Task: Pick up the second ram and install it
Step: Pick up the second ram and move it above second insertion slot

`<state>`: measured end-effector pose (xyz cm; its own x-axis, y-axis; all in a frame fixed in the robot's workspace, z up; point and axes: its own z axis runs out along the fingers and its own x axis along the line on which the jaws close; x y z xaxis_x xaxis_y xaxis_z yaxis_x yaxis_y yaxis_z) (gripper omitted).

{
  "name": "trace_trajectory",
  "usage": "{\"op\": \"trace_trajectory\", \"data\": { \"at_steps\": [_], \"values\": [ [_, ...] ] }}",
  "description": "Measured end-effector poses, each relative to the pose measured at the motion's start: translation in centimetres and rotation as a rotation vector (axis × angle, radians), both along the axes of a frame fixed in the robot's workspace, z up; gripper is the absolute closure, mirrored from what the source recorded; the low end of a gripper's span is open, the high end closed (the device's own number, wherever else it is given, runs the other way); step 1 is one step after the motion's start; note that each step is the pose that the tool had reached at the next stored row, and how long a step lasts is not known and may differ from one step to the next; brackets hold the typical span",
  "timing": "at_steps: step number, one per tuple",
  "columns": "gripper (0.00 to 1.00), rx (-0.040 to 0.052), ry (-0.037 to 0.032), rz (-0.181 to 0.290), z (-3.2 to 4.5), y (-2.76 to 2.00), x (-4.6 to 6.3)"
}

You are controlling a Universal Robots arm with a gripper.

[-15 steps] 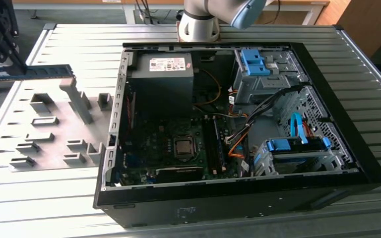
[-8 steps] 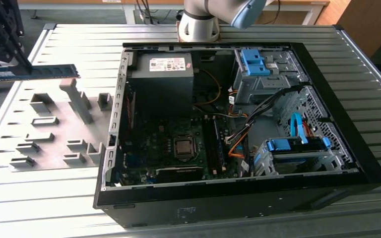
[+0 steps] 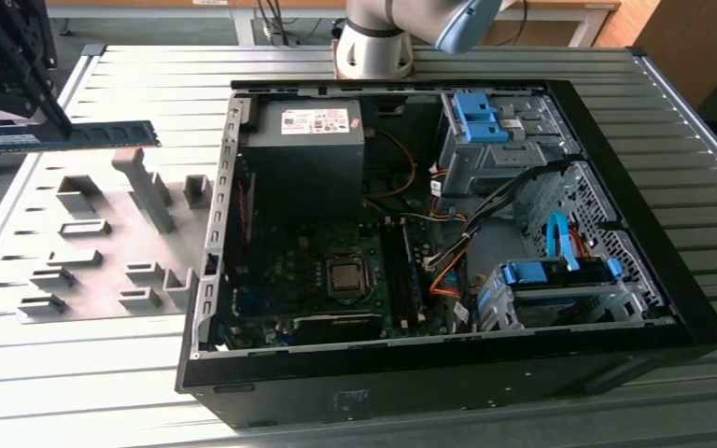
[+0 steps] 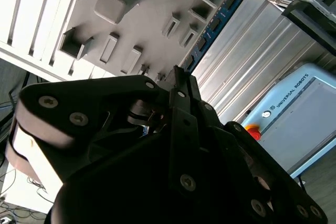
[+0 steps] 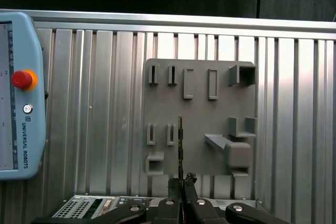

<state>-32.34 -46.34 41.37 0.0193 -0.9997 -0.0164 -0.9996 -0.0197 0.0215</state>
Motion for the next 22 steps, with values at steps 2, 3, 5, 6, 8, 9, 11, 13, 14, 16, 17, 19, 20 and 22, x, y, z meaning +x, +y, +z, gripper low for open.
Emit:
{"op": "trace_trajectory", "data": {
  "at_steps": [2,3,5,6,8,9,11,13,14,16,17,19,20,22],
  "values": [
    [0.86,0.0000,0.0001,0.000,0.00,0.00,0.2],
    [0.86,-0.0001,0.0001,0.000,0.01,0.00,0.3],
    [0.86,0.0000,0.0001,0.000,0.01,0.00,0.6],
    [0.86,0.0000,0.0001,0.000,0.01,0.00,0.7],
    [0.86,0.0000,0.0001,0.000,0.00,0.00,0.9],
    [0.86,0.0000,0.0001,0.000,0.00,0.00,1.0],
    [0.86,0.0000,0.0001,0.000,0.01,0.00,1.2],
    [0.86,0.0000,0.0000,0.000,0.00,0.00,1.4],
    [0.86,0.0000,0.0000,0.000,0.00,0.00,1.5],
    [0.86,0.0000,0.0001,0.000,0.00,0.00,1.8],
    [0.86,0.0000,0.0001,0.000,0.00,0.00,1.9],
    [0.86,0.0000,0.0001,0.000,0.00,0.00,2.0],
    [0.86,0.0000,0.0001,0.000,0.01,0.00,2.1],
    [0.86,0.0000,0.0001,0.000,0.00,0.00,2.3]
  ]
}}
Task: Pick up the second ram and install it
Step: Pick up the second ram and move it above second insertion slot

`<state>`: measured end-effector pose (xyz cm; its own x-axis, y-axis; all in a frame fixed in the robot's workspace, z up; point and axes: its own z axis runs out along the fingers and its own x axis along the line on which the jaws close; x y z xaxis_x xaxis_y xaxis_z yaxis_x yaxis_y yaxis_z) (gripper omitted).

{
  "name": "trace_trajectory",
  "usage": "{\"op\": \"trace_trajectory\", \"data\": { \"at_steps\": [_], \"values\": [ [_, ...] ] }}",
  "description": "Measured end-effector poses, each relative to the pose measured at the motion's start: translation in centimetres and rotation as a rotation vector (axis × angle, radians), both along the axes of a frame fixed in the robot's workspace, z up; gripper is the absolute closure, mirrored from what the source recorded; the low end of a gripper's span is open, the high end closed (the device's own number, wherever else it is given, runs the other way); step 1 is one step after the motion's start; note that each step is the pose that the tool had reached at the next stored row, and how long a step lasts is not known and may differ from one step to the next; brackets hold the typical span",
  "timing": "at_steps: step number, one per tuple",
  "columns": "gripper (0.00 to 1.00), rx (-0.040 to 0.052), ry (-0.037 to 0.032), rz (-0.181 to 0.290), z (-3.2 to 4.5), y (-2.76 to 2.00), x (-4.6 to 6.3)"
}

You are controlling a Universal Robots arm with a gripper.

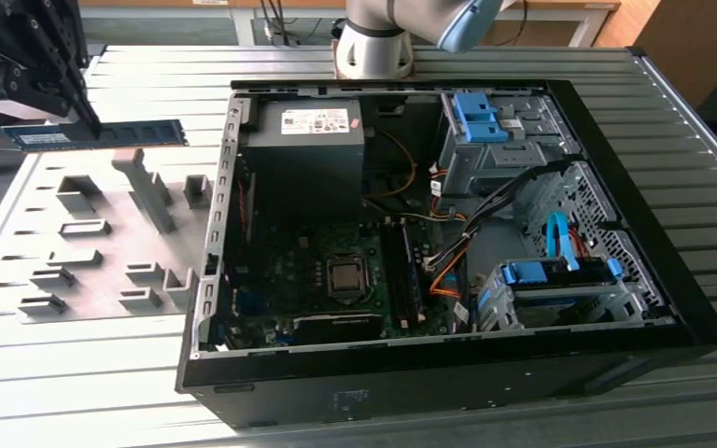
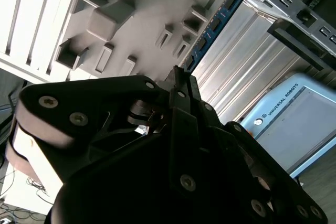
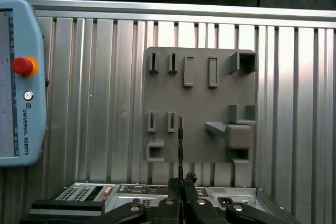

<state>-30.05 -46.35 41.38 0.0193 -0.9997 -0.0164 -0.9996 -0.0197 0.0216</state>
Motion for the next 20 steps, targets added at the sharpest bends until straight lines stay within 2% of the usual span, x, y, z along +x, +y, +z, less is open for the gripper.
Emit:
{"op": "trace_trajectory", "data": {
  "at_steps": [20],
  "values": [
    [0.86,0.0000,0.0000,0.000,0.00,0.00,2.0]
  ]
}}
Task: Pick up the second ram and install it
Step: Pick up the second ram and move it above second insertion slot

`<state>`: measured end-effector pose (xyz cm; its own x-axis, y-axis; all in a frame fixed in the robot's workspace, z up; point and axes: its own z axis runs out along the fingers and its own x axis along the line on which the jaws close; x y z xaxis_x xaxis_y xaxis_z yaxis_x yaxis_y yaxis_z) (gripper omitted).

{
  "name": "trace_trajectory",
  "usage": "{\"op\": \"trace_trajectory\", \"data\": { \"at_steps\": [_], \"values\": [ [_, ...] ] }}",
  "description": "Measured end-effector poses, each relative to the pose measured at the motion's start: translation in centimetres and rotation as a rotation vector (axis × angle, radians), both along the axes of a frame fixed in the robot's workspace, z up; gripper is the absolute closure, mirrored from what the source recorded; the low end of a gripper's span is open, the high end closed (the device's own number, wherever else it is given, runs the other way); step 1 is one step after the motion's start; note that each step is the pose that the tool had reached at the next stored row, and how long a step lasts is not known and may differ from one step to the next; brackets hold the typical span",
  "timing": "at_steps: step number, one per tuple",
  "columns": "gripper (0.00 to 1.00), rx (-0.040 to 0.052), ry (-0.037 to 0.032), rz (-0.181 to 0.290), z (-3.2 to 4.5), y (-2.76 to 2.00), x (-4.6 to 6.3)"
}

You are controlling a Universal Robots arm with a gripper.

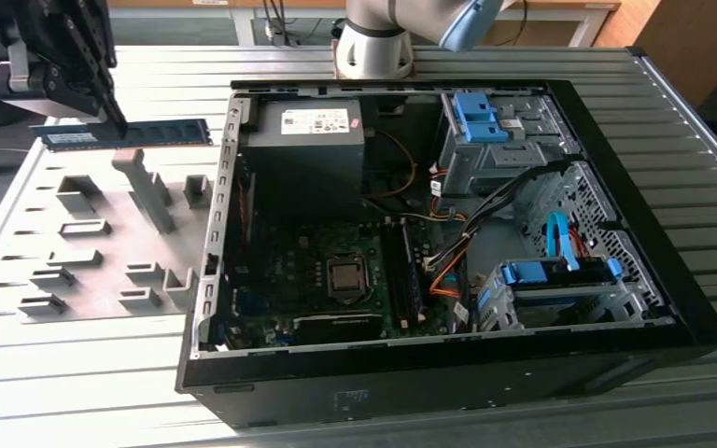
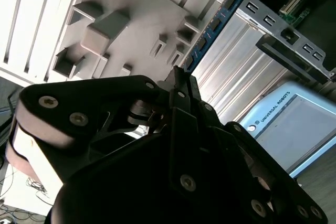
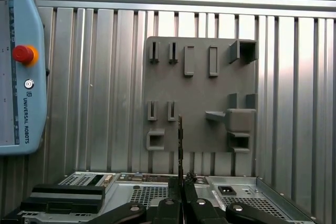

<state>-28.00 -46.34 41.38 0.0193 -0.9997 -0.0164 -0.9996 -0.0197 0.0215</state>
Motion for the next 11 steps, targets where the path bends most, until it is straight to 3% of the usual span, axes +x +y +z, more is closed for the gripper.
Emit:
{"op": "trace_trajectory", "data": {
  "at_steps": [11],
  "values": [
    [0.86,0.0000,0.0000,0.000,0.00,0.00,1.4]
  ]
}}
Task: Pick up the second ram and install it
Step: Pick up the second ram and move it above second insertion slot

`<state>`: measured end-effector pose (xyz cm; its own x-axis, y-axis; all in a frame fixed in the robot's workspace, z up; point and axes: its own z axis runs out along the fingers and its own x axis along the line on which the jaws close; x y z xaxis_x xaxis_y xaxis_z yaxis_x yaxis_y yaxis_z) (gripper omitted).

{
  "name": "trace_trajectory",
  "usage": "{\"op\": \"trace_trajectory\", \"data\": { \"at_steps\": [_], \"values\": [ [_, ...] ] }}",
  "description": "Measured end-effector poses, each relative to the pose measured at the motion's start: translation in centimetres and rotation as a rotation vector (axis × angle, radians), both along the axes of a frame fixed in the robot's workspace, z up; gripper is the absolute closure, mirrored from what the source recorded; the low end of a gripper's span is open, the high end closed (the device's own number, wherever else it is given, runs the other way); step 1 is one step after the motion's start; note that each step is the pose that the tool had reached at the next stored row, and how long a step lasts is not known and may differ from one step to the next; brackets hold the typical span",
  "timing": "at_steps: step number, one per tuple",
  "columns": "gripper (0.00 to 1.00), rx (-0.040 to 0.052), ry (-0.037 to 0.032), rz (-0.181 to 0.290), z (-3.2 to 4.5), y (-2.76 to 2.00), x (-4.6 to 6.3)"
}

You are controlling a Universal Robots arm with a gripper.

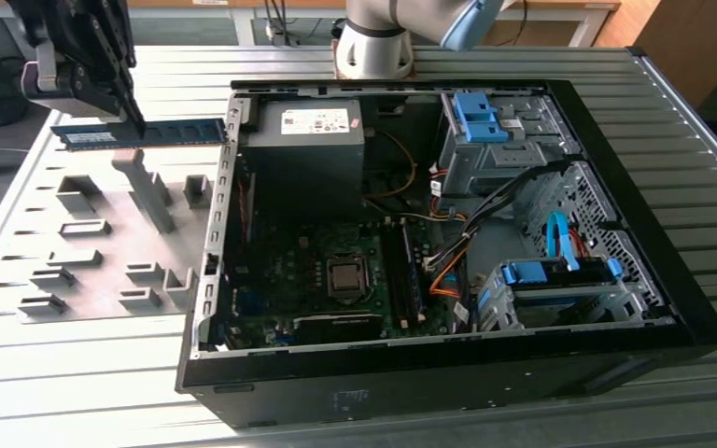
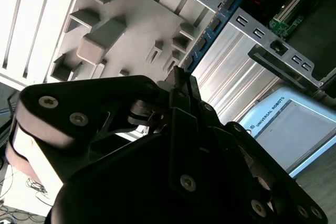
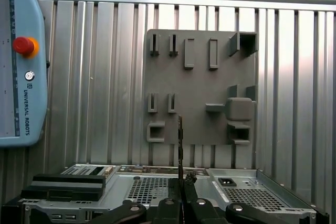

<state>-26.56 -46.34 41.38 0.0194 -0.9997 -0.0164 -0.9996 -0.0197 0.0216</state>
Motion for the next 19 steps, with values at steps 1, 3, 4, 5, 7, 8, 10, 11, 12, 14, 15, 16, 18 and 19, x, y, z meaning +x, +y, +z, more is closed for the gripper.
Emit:
{"op": "trace_trajectory", "data": {
  "at_steps": [1,3,4,5,7,8,10,11,12,14,15,16,18,19],
  "values": [
    [0.86,0.0000,0.0000,0.000,0.00,0.00,0.1],
    [0.86,-0.0001,0.0001,0.000,0.00,0.00,0.5],
    [0.86,-0.0001,0.0001,0.000,0.00,0.00,0.6],
    [0.86,0.0000,0.0001,0.000,0.00,0.00,0.7],
    [0.86,0.0000,0.0000,0.000,0.00,0.00,1.0],
    [0.86,0.0000,0.0000,0.000,0.00,0.00,1.2],
    [0.86,0.0000,0.0000,0.000,0.00,0.00,1.4],
    [0.86,-0.0001,0.0001,0.000,0.00,0.00,1.6],
    [0.86,-0.0001,0.0001,0.000,0.00,0.00,1.7],
    [0.86,0.0000,0.0001,0.000,0.00,0.00,1.9],
    [0.86,-0.0001,0.0001,0.000,0.00,0.00,2.1],
    [0.86,0.0000,0.0000,0.000,0.00,0.00,2.2],
    [0.86,-0.0001,0.0001,0.000,0.00,0.00,2.5],
    [0.86,0.0000,0.0000,0.000,0.00,0.00,2.6]
  ]
}}
